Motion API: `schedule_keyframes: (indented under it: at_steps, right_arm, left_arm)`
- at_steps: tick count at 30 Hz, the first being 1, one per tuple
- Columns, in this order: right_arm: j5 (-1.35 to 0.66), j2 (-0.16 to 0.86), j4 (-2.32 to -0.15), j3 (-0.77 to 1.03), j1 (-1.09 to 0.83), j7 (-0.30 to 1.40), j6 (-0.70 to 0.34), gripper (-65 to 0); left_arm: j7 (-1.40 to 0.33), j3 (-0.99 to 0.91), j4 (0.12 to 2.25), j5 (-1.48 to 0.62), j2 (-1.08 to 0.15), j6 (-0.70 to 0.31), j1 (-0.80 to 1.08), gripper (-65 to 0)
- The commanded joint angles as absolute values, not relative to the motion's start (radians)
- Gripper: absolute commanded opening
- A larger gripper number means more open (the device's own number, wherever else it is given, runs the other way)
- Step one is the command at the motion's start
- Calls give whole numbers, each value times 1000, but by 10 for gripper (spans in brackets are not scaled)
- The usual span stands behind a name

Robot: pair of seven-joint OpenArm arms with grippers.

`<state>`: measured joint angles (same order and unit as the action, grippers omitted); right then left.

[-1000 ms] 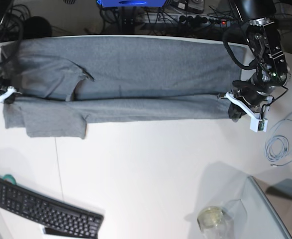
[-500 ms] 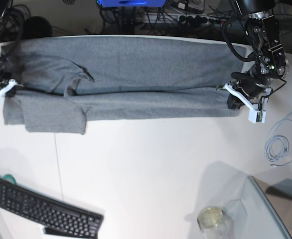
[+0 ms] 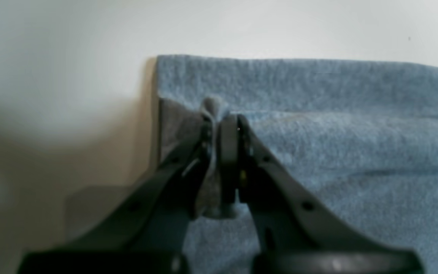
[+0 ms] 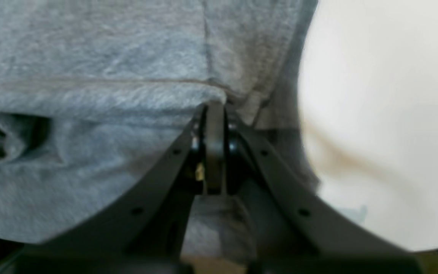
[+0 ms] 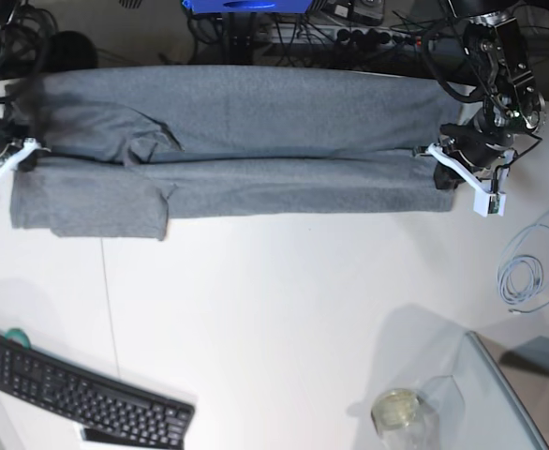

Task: Layout the t-shirt on the table in an organized manner, then fold the t-shirt properly
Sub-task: 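Lower the folded edge onto the shirt and release with both grippers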

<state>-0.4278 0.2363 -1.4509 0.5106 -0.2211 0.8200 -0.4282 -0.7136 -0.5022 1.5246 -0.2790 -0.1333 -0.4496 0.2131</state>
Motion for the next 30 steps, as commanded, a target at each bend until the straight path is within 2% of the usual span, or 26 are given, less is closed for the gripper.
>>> schedule_keyframes:
  at_steps: [1,10,26,28,30]
  right_arm:
    - [-429,252,-1449,515,-209,811,-432,-650]
    - [-429,248,-1362,522,-186,777,-430,-650]
    - [-427,254,-1366,522,-189,779,-426,-645]
    - [-427,252,-1366,522,-191,782,-426,-611]
    - [-427,252,-1366,541,-191,782,-426,-539]
  left_arm:
    - [-693,-506,1531,-286,-145,-449,206,-650]
    - [-693,-486,1526,-277,-134,-449,217,-650]
    - [-694,-437,1537,-275,-177,-447,242,-650]
    - [-694,-440,1537,-275,-179,-447,242,-650]
    - [-694,-446,1537,-275,-179,-446,242,-650]
